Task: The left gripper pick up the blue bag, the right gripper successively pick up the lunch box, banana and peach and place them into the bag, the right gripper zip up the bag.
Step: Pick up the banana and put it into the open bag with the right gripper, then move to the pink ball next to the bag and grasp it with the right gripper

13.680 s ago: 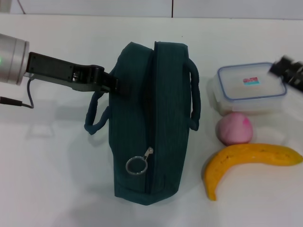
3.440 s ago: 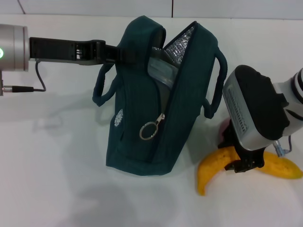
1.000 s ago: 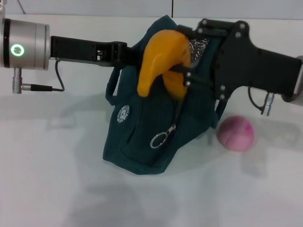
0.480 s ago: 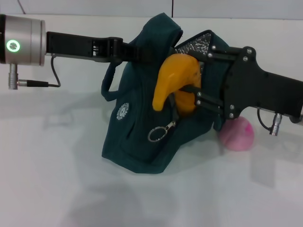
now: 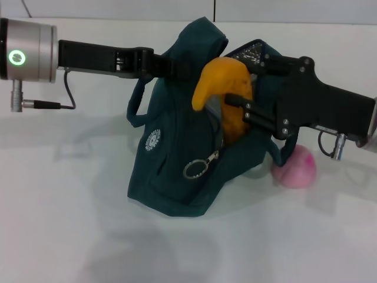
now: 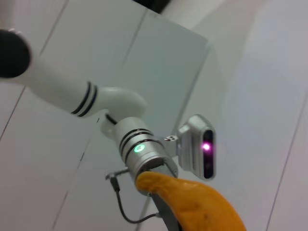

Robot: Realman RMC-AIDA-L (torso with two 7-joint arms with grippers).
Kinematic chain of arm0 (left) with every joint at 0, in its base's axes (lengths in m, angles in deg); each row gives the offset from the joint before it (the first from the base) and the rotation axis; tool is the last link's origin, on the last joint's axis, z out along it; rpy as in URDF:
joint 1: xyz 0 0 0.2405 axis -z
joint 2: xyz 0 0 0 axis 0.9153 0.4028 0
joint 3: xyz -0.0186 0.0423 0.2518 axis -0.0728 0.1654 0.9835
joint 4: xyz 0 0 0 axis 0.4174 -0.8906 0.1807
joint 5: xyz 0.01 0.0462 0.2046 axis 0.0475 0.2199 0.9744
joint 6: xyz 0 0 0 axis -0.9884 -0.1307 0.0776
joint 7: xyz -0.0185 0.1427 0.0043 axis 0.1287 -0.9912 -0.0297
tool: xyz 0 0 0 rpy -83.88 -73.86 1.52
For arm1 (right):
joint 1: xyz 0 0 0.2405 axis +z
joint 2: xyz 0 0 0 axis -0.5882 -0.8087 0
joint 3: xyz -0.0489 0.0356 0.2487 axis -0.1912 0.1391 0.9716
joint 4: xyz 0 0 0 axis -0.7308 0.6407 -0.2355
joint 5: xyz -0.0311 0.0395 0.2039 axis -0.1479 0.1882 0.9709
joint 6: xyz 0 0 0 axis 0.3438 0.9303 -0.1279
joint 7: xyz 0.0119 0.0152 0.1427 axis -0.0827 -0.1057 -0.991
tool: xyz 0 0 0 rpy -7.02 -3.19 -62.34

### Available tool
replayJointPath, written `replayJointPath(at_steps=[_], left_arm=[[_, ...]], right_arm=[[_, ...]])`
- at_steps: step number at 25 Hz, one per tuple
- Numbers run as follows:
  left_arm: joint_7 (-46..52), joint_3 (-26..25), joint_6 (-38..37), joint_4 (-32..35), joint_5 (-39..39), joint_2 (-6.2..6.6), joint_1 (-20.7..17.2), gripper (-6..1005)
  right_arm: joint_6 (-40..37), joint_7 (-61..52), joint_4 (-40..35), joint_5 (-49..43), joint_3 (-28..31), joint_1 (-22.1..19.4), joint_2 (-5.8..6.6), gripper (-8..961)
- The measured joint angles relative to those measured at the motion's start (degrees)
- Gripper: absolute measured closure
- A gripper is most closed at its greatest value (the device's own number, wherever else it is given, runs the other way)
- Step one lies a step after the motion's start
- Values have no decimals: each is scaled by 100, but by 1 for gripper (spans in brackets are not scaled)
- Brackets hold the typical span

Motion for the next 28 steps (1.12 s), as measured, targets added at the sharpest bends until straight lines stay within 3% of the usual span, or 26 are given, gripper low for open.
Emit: replayJointPath(at_steps=[19,22,25,28], left_arm=[[-17,-24,-8,0,-6,12,-29,945],[-40,-24,-8,0,-6,23,-9,944],[-55,-23,-4,-1,-6,33,5,944],[-63,-29,31,-1,-6,55,1,944]], right_arm=[[117,-1752,15,-452,17,-112,116,373],[-23,-1762,5,-440,352,-227,90,367],[-443,-1894,4,-437,1145,-432,90,365],[-750,-2277,-26,-475,1920,-643,205,369]])
